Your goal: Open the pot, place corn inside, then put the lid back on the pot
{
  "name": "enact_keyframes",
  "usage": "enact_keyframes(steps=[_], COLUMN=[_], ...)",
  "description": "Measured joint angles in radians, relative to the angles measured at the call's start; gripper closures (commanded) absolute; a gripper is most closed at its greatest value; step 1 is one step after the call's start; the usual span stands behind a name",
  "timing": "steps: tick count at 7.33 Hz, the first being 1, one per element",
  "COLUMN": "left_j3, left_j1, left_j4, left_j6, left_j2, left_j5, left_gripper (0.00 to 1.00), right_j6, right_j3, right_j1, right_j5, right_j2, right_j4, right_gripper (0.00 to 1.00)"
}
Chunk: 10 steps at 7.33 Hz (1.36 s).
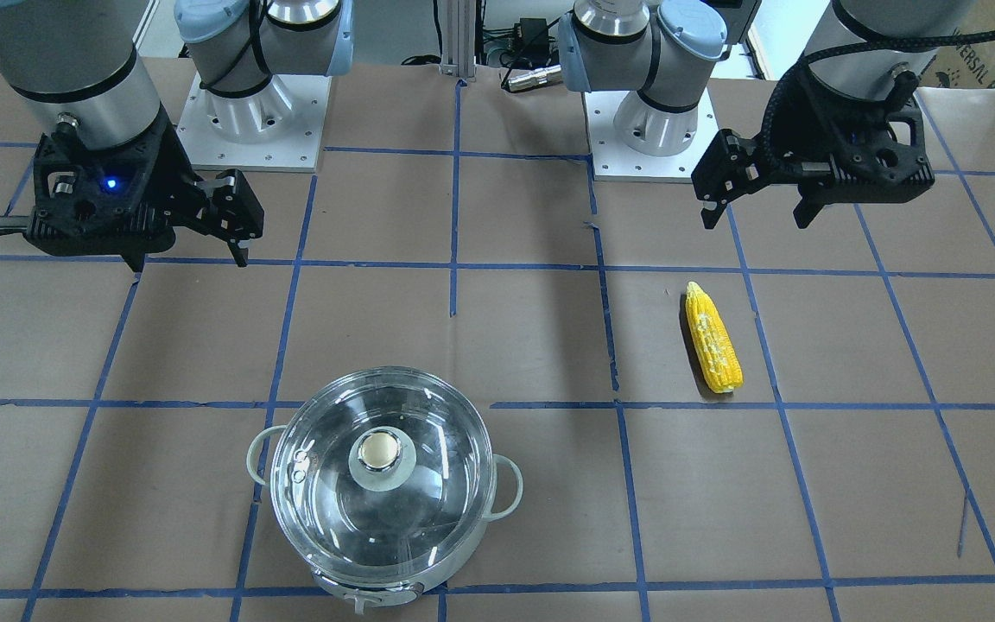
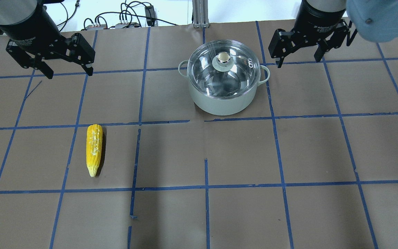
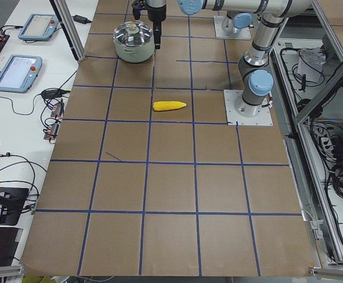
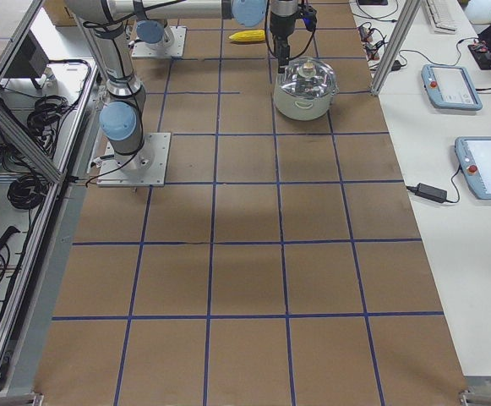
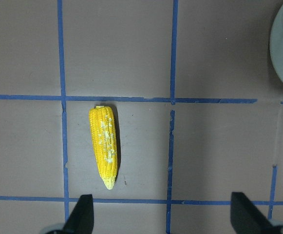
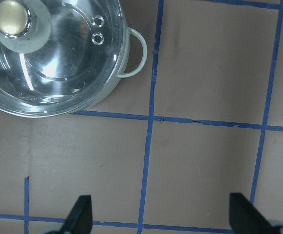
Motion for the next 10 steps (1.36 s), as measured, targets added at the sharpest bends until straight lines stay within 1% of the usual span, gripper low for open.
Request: enact_keyframes(steps=[10], left_j3=[-0.004], left_j1=[-0.005], left_j4=[0.0], left_j6=[0.0], left_j2=[0.001], left_j5=[-0.001], left_gripper=[0.0], right_j6=[0.001], right_j3=[-0.001], right_j1=[-0.005], right_j5=[0.006], right_j2=[0.017], right_j4=[-0.013], right_gripper=[0.0])
